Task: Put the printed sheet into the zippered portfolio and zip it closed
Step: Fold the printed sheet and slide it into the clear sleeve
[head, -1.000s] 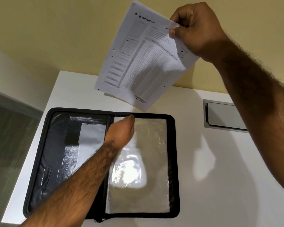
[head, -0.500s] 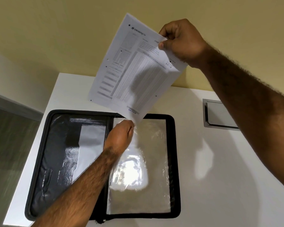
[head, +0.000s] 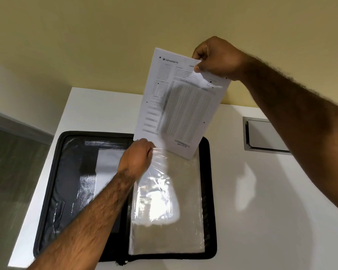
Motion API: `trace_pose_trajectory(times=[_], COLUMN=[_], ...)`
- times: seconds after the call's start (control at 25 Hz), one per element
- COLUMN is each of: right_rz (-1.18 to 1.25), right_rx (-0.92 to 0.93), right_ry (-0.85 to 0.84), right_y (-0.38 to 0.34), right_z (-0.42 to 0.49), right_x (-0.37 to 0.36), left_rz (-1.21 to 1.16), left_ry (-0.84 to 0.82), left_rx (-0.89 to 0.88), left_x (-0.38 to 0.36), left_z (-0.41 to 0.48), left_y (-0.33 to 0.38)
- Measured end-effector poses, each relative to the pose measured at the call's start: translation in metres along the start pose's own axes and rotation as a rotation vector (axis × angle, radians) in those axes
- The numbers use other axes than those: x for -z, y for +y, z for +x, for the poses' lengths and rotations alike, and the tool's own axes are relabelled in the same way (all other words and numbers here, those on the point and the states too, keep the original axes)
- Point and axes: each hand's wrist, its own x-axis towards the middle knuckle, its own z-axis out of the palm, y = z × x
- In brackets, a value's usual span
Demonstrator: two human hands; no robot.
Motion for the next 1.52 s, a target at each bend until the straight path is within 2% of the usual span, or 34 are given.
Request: trace_pose_trajectory(times=[0.48,0.84,1.04,1.2,1.36,1.52], right_rz=[-0.115,-0.159,-0.237,-0.375,-0.465,-0.521], right_rx=[-0.070,-0.139,-0.070,-0.023,-0.011,0.009], right_ry=[-0.125,-0.130,-0.106,-0.144,-0.188,-0.182], right_y=[0.000,0.000,-0.019,-0.034,-0.037,-0.035], right_z=[0.022,0.024,0.030,0.035,0.038,0.040], right_x=[-0.016,-0.019,-0.010,-0.014,-0.021,-0.023], left_rz=[-0.160,-0.199,-0.256,-0.241,-0.392,-0.421], left_ry=[0.012,0.031,0.072,0.090,0.180,0.224], left_rx=[0.129,0.038,0.158,0.144,0.272,0.347], left_x=[0.015,0.021,0.012,0.013,0.012,0.013], left_z=[0.006,0.004,0.008,0.006,0.002,0.005], left_y=[-0.031,-0.038,-0.028,-0.029,-0.028,-0.024])
